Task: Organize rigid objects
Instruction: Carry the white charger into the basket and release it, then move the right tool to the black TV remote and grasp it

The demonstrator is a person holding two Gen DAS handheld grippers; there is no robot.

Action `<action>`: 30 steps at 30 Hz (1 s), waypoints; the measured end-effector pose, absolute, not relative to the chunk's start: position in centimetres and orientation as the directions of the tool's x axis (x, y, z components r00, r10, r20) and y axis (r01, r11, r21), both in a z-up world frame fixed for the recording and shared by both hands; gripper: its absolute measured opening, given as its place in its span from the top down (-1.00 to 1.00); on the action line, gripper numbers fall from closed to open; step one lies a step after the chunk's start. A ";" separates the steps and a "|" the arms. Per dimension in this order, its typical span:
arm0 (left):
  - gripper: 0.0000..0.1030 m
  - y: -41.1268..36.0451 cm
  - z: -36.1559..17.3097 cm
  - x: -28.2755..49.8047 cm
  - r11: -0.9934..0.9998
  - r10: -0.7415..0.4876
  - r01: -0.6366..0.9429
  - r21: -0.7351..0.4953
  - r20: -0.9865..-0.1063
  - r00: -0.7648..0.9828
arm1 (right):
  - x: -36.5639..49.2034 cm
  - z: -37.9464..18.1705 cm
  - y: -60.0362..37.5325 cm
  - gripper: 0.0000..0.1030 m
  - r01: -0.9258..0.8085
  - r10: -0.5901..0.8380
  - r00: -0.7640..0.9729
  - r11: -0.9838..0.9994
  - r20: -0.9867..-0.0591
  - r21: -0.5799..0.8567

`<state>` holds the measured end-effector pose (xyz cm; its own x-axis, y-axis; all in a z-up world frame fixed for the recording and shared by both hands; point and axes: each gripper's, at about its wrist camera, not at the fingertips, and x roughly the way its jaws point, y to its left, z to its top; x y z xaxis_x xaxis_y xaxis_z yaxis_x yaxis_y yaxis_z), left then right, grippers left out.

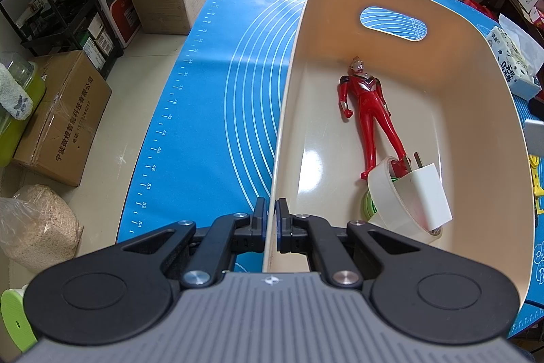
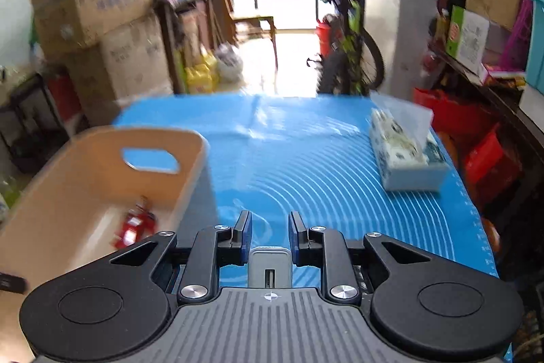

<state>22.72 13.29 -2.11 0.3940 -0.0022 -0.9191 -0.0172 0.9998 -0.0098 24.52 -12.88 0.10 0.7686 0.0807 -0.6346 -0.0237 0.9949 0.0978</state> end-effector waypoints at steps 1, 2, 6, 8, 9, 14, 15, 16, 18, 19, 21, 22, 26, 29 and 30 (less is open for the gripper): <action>0.87 13.3 -2.1 22.7 1.000 -0.002 -0.017 -0.009 -0.919 0.394 | 24.2 0.7 -12.4 0.39 -0.036 0.094 0.777 0.994 -0.622 0.105; 0.87 13.3 -2.1 22.7 1.000 -0.003 -0.017 -0.010 -0.919 0.394 | 23.8 1.2 -11.9 0.39 -0.052 0.108 0.785 0.993 -0.611 0.108; 0.87 13.3 -2.1 22.7 1.000 -0.003 -0.018 -0.011 -0.919 0.394 | 22.6 2.9 -9.3 0.39 -0.131 0.189 0.803 0.981 -0.566 0.142; 0.87 13.3 -2.1 22.7 1.000 -0.002 -0.018 -0.009 -0.919 0.394 | 22.5 3.3 -8.0 0.76 -0.167 0.221 0.795 0.975 -0.565 0.146; 0.87 13.3 -2.0 22.7 1.000 -0.003 -0.018 -0.011 -0.919 0.394 | 22.6 3.4 -7.4 0.77 -0.187 0.241 0.785 0.971 -0.570 0.152; 0.87 13.3 -2.0 22.7 1.000 -0.003 -0.020 -0.012 -0.918 0.396 | 23.0 1.8 -3.9 0.77 -0.254 0.307 0.714 0.951 -0.629 0.175; 0.88 13.3 -1.9 22.7 1.000 -0.004 -0.019 -0.013 -0.917 0.398 | 22.9 1.2 -3.1 0.77 -0.274 0.314 0.701 0.947 -0.640 0.165; 0.88 13.4 -1.9 22.6 1.000 -0.006 -0.020 -0.016 -0.917 0.399 | 22.7 0.7 -2.3 0.77 -0.287 0.315 0.689 0.946 -0.653 0.153; 0.88 13.4 -1.9 22.6 1.000 -0.009 -0.021 -0.019 -0.916 0.400 | 22.6 -0.4 -1.5 0.77 -0.299 0.319 0.657 0.942 -0.683 0.152; 0.88 13.4 -1.9 22.6 1.000 -0.009 -0.020 -0.018 -0.916 0.400 | 22.5 -0.7 -1.3 0.77 -0.299 0.319 0.649 0.942 -0.691 0.154; 0.88 13.3 -1.9 22.6 1.000 -0.008 -0.019 -0.017 -0.916 0.400 | 22.3 -1.1 -1.3 0.77 -0.296 0.317 0.642 0.942 -0.698 0.155; 0.88 13.3 -1.9 22.6 1.000 -0.009 -0.019 -0.018 -0.916 0.400 | 22.4 -1.2 -1.5 0.77 -0.291 0.312 0.641 0.944 -0.701 0.155; 0.88 13.3 -1.9 22.6 1.000 -0.008 -0.020 -0.017 -0.916 0.400 | 22.4 -1.0 -2.3 0.77 -0.283 0.305 0.636 0.947 -0.709 0.154; 0.87 13.2 -1.9 22.6 1.000 -0.005 -0.018 -0.013 -0.916 0.400 | 22.2 -0.5 -3.4 0.75 -0.279 0.313 0.639 0.946 -0.702 0.167; 0.87 13.2 -1.9 22.6 1.000 -0.004 -0.018 -0.012 -0.916 0.400 | 22.0 -0.2 -3.7 0.74 -0.277 0.313 0.650 0.946 -0.693 0.168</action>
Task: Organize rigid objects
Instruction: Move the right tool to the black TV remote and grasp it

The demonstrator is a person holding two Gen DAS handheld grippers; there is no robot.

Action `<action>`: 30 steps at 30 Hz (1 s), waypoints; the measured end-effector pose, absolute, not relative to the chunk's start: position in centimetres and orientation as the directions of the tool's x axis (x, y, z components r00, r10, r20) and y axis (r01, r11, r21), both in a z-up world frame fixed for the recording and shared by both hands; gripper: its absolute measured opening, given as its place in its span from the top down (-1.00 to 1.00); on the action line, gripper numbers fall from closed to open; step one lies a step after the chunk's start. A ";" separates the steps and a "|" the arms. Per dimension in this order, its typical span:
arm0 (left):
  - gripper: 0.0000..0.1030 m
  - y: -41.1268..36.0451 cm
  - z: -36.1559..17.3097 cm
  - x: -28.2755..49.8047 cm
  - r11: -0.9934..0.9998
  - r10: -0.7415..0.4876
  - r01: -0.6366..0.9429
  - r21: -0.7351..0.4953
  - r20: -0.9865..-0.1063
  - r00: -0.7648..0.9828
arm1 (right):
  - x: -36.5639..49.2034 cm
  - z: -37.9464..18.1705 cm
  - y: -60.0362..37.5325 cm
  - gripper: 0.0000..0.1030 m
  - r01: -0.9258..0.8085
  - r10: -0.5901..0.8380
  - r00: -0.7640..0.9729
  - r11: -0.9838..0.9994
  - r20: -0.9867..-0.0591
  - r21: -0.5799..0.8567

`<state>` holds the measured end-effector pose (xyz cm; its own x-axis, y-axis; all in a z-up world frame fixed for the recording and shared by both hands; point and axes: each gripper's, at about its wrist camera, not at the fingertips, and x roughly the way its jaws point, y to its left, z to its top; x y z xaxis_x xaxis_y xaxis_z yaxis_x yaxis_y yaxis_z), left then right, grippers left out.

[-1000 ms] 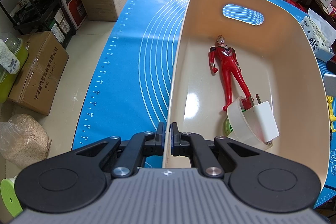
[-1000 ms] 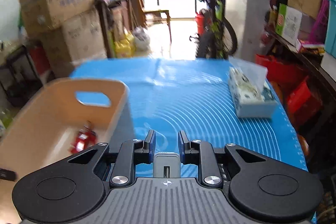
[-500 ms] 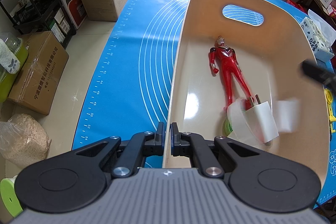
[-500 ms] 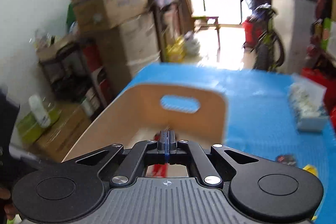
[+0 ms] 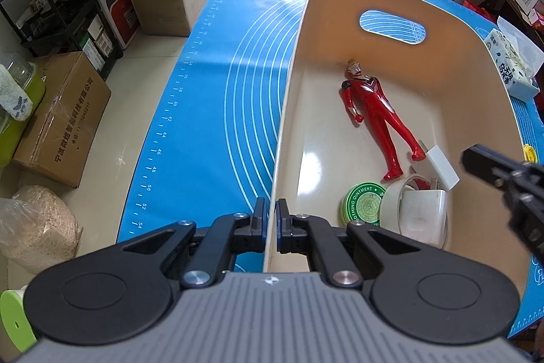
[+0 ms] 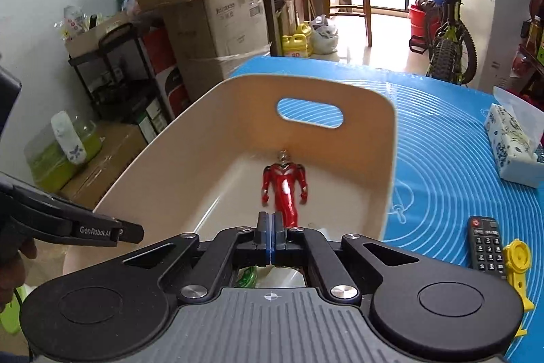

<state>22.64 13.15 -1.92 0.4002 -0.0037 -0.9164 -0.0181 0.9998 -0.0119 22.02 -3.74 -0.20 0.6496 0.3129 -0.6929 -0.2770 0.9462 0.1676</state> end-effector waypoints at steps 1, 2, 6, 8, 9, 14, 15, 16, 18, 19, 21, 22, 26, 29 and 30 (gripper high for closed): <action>0.87 13.1 -1.9 22.6 1.000 -0.003 -0.018 -0.011 -0.916 0.400 | 21.8 0.2 -4.2 0.72 -0.270 0.309 0.663 0.948 -0.682 0.168; 0.87 13.2 -1.9 22.6 1.000 -0.003 -0.018 -0.011 -0.916 0.400 | 21.6 0.6 -4.8 0.70 -0.257 0.302 0.675 0.951 -0.673 0.169; 0.87 13.1 -1.9 22.6 1.000 -0.004 -0.018 -0.012 -0.916 0.400 | 21.3 1.8 -8.1 0.66 -0.172 0.251 0.714 0.968 -0.653 0.184; 0.87 13.1 -1.9 22.6 1.000 -0.004 -0.019 -0.012 -0.916 0.400 | 21.0 2.0 -10.1 0.55 -0.125 0.211 0.728 0.976 -0.652 0.176; 0.87 13.1 -1.9 22.6 1.000 -0.003 -0.018 -0.011 -0.916 0.400 | 20.9 1.9 -11.1 0.42 -0.099 0.187 0.732 0.981 -0.655 0.168; 0.87 13.1 -1.9 22.6 1.000 -0.003 -0.018 -0.012 -0.916 0.400 | 20.0 0.7 -15.3 -0.05 -0.002 0.082 0.728 0.993 -0.680 0.117; 0.87 13.1 -1.9 22.6 1.000 -0.003 -0.018 -0.011 -0.916 0.400 | 19.8 0.3 -16.0 -0.08 0.012 0.066 0.723 0.994 -0.687 0.108; 0.87 13.1 -1.9 22.6 1.000 -0.003 -0.018 -0.011 -0.916 0.400 | 19.8 -0.2 -16.6 -0.09 0.023 0.055 0.717 0.994 -0.695 0.102; 0.87 13.1 -1.9 22.6 1.000 -0.003 -0.019 -0.012 -0.916 0.400 | 19.8 -1.3 -17.6 -0.11 0.045 0.041 0.697 0.994 -0.716 0.100; 0.87 13.1 -1.9 22.6 1.000 -0.004 -0.019 -0.012 -0.916 0.400 | 19.9 -1.9 -18.1 -0.16 0.051 0.039 0.687 0.994 -0.726 0.101; 0.87 13.1 -1.9 22.6 1.000 -0.003 -0.019 -0.011 -0.917 0.400 | 20.2 -3.0 -18.6 -0.20 0.059 0.029 0.668 0.994 -0.744 0.092; 0.87 13.1 -1.9 22.6 1.000 -0.002 -0.018 -0.011 -0.917 0.400 | 20.3 -3.6 -19.0 -0.20 0.062 0.027 0.663 0.994 -0.749 0.090; 0.87 13.2 -2.0 22.6 1.000 -0.003 -0.017 -0.010 -0.916 0.400 | 21.2 -5.4 -19.7 -0.21 0.076 -0.002 0.627 0.995 -0.779 0.059; 0.87 13.1 -2.0 22.6 1.000 -0.001 -0.017 -0.008 -0.916 0.400 | 21.9 -6.4 -20.3 -0.22 0.086 -0.012 0.604 0.995 -0.797 0.050; 0.87 13.2 -2.0 22.6 1.000 0.000 -0.017 -0.008 -0.916 0.400 | 22.1 -6.7 -20.5 -0.22 0.086 -0.006 0.600 0.995 -0.800 0.056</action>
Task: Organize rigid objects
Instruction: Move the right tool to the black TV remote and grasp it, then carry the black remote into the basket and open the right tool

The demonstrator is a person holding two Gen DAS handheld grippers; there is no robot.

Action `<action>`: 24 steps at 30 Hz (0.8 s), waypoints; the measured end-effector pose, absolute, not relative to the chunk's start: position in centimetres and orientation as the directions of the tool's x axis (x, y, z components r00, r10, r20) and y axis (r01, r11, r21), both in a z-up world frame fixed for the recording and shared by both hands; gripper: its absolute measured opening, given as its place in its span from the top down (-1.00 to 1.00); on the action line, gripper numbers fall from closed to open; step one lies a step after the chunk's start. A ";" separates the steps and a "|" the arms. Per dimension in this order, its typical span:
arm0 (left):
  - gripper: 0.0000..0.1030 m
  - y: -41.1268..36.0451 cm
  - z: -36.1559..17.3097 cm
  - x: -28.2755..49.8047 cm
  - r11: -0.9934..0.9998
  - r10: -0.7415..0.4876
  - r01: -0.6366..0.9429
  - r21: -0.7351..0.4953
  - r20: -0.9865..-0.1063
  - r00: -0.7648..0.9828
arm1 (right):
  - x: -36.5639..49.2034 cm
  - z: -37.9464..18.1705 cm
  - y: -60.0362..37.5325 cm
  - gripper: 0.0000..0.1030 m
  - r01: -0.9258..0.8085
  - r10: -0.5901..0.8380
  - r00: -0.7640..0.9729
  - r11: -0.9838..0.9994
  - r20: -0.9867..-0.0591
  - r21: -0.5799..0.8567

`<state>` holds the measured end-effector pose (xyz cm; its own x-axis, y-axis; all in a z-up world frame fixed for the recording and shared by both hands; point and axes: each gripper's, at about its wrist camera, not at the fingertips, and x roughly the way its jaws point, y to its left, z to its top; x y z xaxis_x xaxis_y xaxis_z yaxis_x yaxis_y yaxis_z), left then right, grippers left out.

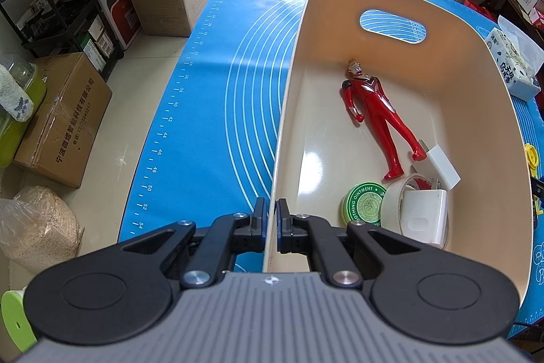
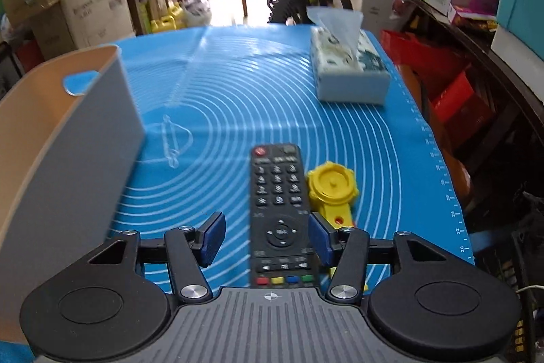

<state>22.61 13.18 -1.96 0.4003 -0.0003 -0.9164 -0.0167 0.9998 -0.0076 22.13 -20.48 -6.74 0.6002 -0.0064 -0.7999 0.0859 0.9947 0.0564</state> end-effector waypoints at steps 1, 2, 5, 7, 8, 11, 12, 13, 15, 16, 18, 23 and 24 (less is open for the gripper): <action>0.87 13.2 -2.0 22.6 1.000 0.000 -0.017 -0.007 -0.916 0.400 | 22.3 -7.0 -20.6 -0.22 0.085 0.001 0.597 0.994 -0.802 0.065; 0.87 13.3 -1.9 22.6 1.000 0.000 -0.017 -0.007 -0.916 0.400 | 22.6 -7.2 -20.8 -0.22 0.081 0.009 0.593 0.994 -0.805 0.071; 0.87 13.3 -1.9 22.6 1.000 0.001 -0.016 -0.006 -0.916 0.400 | 23.4 -7.9 -20.7 -0.22 0.069 0.005 0.571 0.996 -0.821 0.054; 0.86 13.3 -1.9 22.6 1.000 0.002 -0.016 -0.005 -0.916 0.400 | 23.8 -8.2 -20.6 -0.24 0.062 -0.009 0.565 0.998 -0.825 0.031; 0.86 13.3 -1.9 22.6 1.000 0.002 -0.016 -0.005 -0.916 0.400 | 23.9 -8.2 -20.7 -0.24 0.058 -0.011 0.565 0.998 -0.825 0.027; 0.86 13.3 -1.9 22.6 1.000 0.003 -0.016 -0.004 -0.916 0.400 | 24.5 -8.8 -20.8 -0.24 0.055 -0.012 0.543 0.998 -0.840 0.022; 0.86 13.3 -1.9 22.6 1.000 0.003 -0.016 -0.004 -0.916 0.400 | 24.6 -9.1 -20.9 -0.24 0.052 -0.007 0.534 0.998 -0.845 0.025; 0.86 13.3 -1.9 22.6 1.000 0.004 -0.016 -0.003 -0.916 0.401 | 24.8 -9.3 -21.0 -0.24 0.051 -0.004 0.530 0.998 -0.848 0.027; 0.86 13.3 -1.9 22.6 1.000 0.004 -0.016 -0.002 -0.916 0.401 | 25.0 -9.8 -20.9 -0.25 0.048 -0.006 0.527 0.999 -0.850 0.022; 0.86 13.3 -1.9 22.6 1.000 0.005 -0.016 -0.001 -0.916 0.400 | 25.0 -9.9 -20.8 -0.27 0.040 -0.003 0.534 0.999 -0.846 0.022; 0.86 13.2 -1.9 22.6 1.000 0.008 -0.015 0.002 -0.916 0.400 | 25.2 -10.0 -20.5 -0.31 0.035 -0.003 0.533 0.999 -0.846 0.018; 0.86 13.2 -1.9 22.5 1.000 0.008 -0.015 0.003 -0.916 0.400 | 25.1 -10.0 -20.3 -0.20 0.042 -0.016 0.543 0.999 -0.840 0.008; 0.86 13.1 -1.9 22.5 1.000 0.010 -0.014 0.004 -0.916 0.401 | 25.0 -10.0 -20.3 -0.14 0.046 -0.019 0.548 0.999 -0.836 0.008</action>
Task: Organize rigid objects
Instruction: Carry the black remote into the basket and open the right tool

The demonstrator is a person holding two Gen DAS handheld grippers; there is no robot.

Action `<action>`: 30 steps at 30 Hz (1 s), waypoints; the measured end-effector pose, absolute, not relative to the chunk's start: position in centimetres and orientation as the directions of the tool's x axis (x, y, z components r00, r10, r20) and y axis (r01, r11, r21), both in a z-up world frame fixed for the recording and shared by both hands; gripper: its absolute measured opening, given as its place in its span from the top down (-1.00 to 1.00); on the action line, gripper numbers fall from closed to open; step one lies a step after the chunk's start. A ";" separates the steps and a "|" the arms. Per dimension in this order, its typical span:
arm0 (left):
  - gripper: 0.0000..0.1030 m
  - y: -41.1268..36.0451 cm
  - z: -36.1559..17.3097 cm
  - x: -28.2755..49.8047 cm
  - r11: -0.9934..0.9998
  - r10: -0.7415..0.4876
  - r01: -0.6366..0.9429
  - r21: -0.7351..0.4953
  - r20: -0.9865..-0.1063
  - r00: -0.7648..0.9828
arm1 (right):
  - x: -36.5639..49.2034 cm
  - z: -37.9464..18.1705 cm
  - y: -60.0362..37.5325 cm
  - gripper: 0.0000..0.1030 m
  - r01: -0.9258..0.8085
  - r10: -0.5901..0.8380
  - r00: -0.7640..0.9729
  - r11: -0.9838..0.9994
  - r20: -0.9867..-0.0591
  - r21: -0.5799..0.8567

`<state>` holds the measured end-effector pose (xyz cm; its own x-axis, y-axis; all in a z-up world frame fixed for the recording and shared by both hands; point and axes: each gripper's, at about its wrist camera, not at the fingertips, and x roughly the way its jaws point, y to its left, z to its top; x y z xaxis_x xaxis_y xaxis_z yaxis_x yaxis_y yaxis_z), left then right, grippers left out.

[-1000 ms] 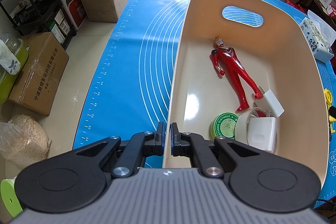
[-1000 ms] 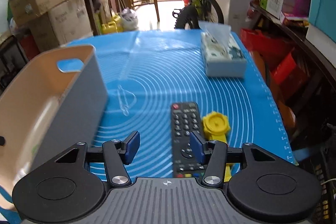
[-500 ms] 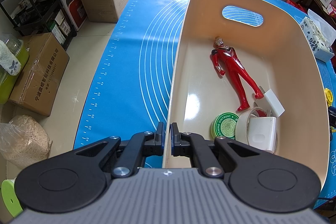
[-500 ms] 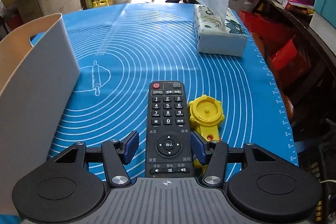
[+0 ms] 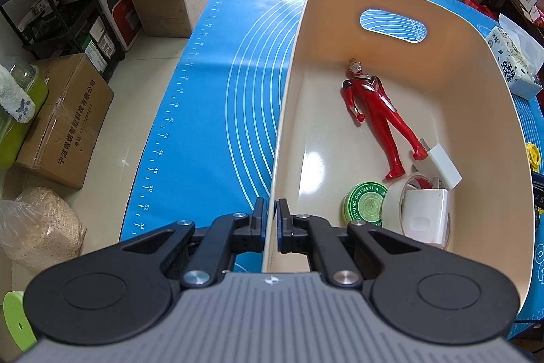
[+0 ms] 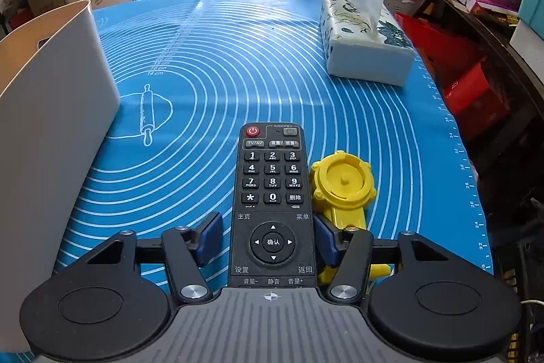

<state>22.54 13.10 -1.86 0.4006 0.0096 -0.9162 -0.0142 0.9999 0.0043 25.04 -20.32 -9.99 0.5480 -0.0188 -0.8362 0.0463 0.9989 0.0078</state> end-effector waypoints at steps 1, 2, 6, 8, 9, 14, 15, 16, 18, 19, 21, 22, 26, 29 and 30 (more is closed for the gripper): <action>0.86 13.1 -1.9 22.5 1.000 0.010 -0.014 0.005 -0.916 0.401 | 24.9 -10.0 -20.4 -0.08 0.051 -0.022 0.554 0.999 -0.832 0.008; 0.86 13.1 -1.9 22.5 1.000 0.010 -0.014 0.005 -0.916 0.401 | 24.8 -10.0 -20.4 -0.06 0.059 -0.028 0.559 0.998 -0.828 0.006; 0.86 13.0 -1.9 22.5 1.000 0.010 -0.015 0.004 -0.916 0.401 | 24.5 -10.0 -20.2 -0.05 0.075 -0.049 0.573 0.997 -0.818 -0.008; 0.86 13.0 -1.9 22.5 1.000 0.010 -0.015 0.004 -0.916 0.401 | 24.4 -10.0 -19.8 -0.05 0.087 -0.070 0.576 0.996 -0.815 -0.024; 0.86 13.0 -1.9 22.5 1.000 0.010 -0.015 0.004 -0.916 0.401 | 24.4 -9.9 -19.6 -0.05 0.094 -0.083 0.578 0.995 -0.812 -0.035; 0.86 13.0 -1.9 22.5 1.000 0.010 -0.015 0.005 -0.916 0.401 | 23.8 -8.7 -19.1 -0.05 0.102 -0.100 0.604 0.994 -0.791 -0.048; 0.86 13.0 -1.9 22.5 1.000 0.010 -0.015 0.005 -0.916 0.401 | 23.7 -8.4 -19.0 -0.05 0.102 -0.105 0.611 0.993 -0.785 -0.053; 0.86 13.0 -1.9 22.5 1.000 0.010 -0.015 0.004 -0.916 0.401 | 23.5 -8.0 -19.1 -0.05 0.106 -0.105 0.618 0.993 -0.779 -0.051; 0.86 13.1 -1.9 22.5 1.000 0.008 -0.016 0.002 -0.916 0.401 | 23.2 -7.2 -19.2 -0.05 0.112 -0.101 0.635 0.993 -0.766 -0.038; 0.86 13.0 -1.9 22.5 1.000 0.009 -0.016 0.002 -0.916 0.401 | 23.1 -6.7 -19.3 -0.05 0.114 -0.096 0.643 0.993 -0.759 -0.029; 0.86 13.0 -1.9 22.5 1.000 0.009 -0.015 0.004 -0.916 0.401 | 22.7 -5.6 -19.2 -0.05 0.111 -0.083 0.659 0.994 -0.748 -0.012; 0.86 13.0 -1.9 22.5 1.000 0.010 -0.015 0.004 -0.916 0.401 | 22.4 -5.0 -19.0 -0.05 0.104 -0.075 0.667 0.995 -0.741 -0.006; 0.86 13.0 -1.9 22.5 1.000 0.010 -0.016 0.004 -0.916 0.401 | 21.8 -2.1 -17.5 -0.05 0.061 -0.040 0.703 0.998 -0.710 0.005; 0.86 13.0 -1.9 22.6 1.000 0.010 -0.017 0.003 -0.916 0.401 | 21.5 0.1 -15.8 -0.05 0.015 0.002 0.733 1.000 -0.680 0.019; 0.86 13.0 -1.9 22.6 1.000 0.010 -0.017 0.004 -0.916 0.400 | 21.6 0.9 -15.1 -0.05 -0.005 0.019 0.742 1.000 -0.671 0.023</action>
